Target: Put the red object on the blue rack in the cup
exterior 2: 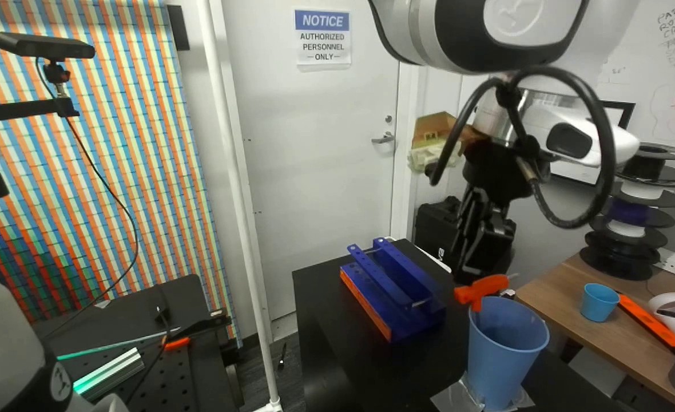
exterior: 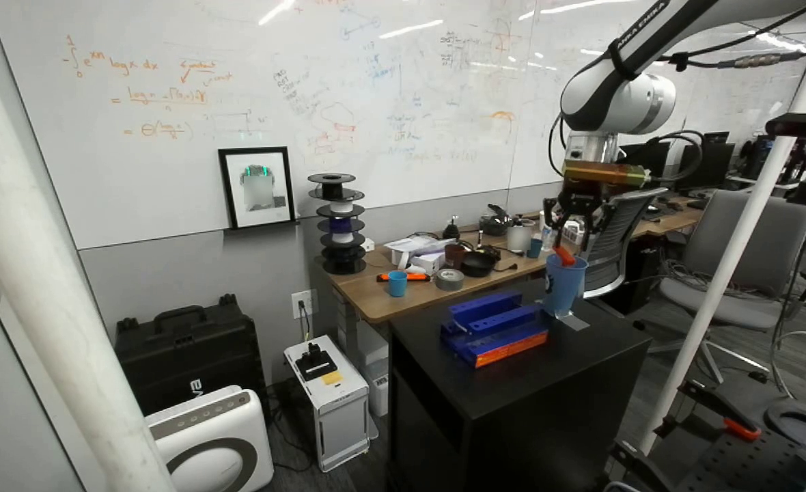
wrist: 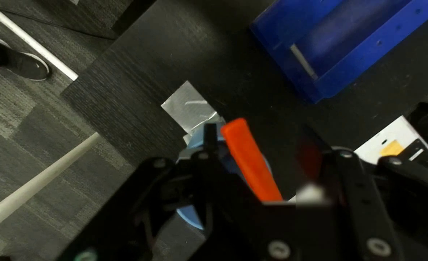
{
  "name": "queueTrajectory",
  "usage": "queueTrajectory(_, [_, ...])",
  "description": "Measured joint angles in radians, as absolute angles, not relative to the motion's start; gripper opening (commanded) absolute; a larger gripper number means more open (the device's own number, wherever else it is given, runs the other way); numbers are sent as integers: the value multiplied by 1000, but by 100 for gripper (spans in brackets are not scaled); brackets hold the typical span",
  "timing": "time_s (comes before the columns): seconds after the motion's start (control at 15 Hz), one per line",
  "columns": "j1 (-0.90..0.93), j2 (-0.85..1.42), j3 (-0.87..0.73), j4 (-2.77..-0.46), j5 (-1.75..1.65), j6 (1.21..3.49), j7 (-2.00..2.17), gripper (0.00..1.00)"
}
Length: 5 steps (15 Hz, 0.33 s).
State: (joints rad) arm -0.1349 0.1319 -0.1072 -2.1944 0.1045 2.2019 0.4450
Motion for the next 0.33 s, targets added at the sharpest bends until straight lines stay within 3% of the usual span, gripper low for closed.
queueTrajectory(0.13, [-121,42,-95,-2218,144,2113,380,99])
queueTrajectory(0.33, [-80,-109,-60,-2271,182,1984,293,100])
